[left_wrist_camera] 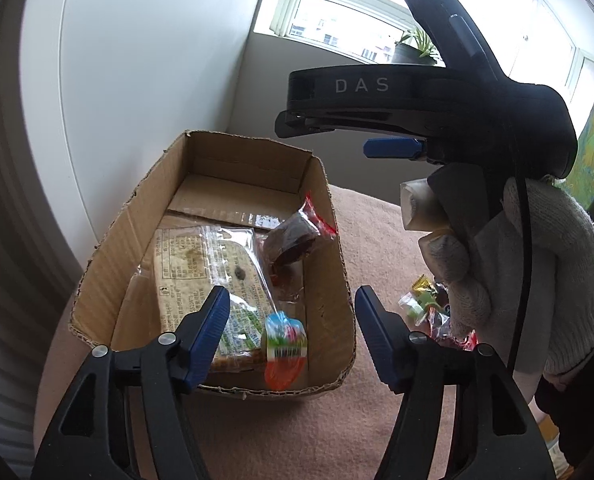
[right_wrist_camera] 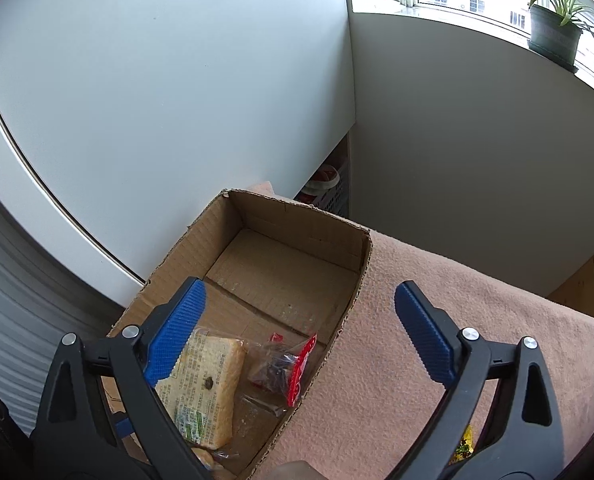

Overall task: Organize snacks
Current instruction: 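Carry both snacks into the cardboard box and open both grippers, then withdraw both grippers from the box back over the snack pile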

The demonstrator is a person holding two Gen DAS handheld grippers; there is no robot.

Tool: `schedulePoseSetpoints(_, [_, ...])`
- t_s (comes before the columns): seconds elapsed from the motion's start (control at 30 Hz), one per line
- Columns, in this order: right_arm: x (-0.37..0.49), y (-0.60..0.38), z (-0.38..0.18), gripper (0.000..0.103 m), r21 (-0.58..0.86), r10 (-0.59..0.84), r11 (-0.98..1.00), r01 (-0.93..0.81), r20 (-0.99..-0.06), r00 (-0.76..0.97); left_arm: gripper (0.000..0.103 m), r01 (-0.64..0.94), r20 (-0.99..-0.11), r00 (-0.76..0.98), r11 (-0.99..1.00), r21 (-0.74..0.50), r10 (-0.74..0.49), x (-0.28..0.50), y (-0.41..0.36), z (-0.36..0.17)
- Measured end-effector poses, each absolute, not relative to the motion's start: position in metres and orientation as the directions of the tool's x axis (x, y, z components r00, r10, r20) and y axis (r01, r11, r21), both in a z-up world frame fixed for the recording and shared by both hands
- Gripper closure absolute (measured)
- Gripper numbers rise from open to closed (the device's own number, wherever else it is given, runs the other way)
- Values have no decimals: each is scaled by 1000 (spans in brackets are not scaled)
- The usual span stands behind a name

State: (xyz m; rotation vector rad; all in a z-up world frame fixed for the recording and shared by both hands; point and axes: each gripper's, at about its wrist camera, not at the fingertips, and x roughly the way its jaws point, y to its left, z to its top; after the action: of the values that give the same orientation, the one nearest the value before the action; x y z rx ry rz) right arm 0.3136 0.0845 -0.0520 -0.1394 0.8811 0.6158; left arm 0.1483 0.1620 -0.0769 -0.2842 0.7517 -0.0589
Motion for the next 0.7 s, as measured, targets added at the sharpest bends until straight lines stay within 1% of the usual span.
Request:
schedulePoseSetpoints(0.33, [300, 51, -38, 6, 144, 450, 826, -544, -749, 486, 38, -48, -659, 737, 960, -274, -151, 143, 163, -71])
schedulePoseSetpoints(0.7, [254, -45, -10, 6, 173, 468, 837, -520, -719, 514, 38, -23, -634, 753, 957, -290, -174, 114, 149, -51])
